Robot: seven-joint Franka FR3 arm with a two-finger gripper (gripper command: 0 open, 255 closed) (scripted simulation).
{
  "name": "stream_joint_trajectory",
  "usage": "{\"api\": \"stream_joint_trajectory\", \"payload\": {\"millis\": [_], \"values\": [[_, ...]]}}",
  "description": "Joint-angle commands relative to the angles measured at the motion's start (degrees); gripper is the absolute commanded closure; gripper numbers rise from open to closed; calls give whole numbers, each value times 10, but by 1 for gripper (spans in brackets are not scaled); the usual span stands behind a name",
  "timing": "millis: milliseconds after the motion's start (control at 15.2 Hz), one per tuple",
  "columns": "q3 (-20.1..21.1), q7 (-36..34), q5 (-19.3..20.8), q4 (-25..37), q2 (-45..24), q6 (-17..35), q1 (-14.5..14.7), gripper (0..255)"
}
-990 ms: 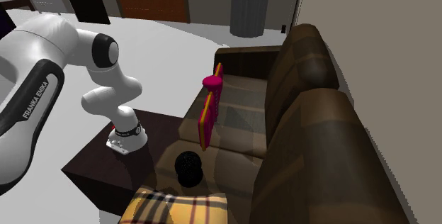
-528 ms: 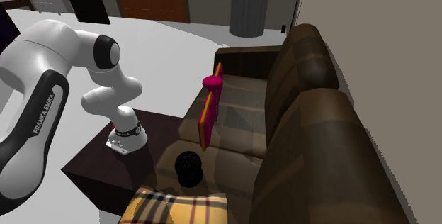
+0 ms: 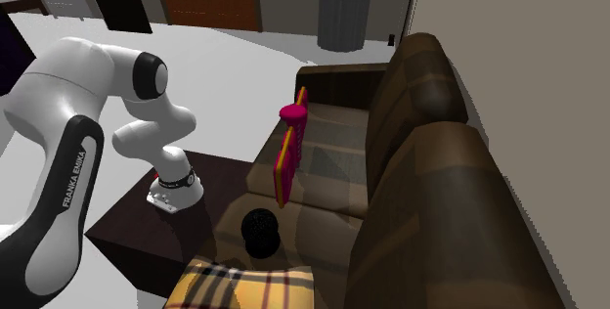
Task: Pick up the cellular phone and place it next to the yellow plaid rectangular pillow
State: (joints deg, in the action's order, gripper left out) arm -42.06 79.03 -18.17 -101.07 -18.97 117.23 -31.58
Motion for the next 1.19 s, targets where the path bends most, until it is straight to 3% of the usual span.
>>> {"api": "stream_joint_trajectory", "payload": {"millis": [0,660,1122], "values": [[2,4,-4,-11,-3,13,-1,255],[18,28,-38,-46,-38,74,-11,255],[20,30,-40,-47,-41,77,-12,255]]}}
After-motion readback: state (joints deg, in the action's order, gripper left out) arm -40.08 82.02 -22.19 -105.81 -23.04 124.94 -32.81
